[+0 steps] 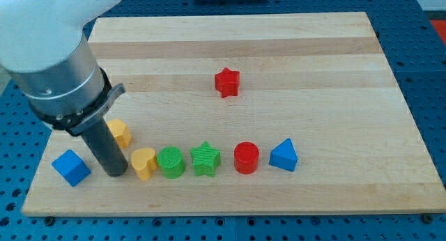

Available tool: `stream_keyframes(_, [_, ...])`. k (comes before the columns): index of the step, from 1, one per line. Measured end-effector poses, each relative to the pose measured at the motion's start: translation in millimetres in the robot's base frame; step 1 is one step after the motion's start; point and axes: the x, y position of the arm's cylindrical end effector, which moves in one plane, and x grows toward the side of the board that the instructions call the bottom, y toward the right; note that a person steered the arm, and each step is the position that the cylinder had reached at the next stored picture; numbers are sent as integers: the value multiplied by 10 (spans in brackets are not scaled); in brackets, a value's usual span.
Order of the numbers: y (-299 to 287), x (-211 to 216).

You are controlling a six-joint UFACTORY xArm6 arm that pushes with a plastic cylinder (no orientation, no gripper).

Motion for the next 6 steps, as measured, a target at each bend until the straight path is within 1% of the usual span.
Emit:
stream_keyframes(1, [106, 265])
stream_keyframes(2, [394, 353])
stream_keyframes(3, [643, 188])
stream_keyframes(4, [565, 140])
stream_keyframes(5, [294, 126])
stream_keyframes(6, [214, 31])
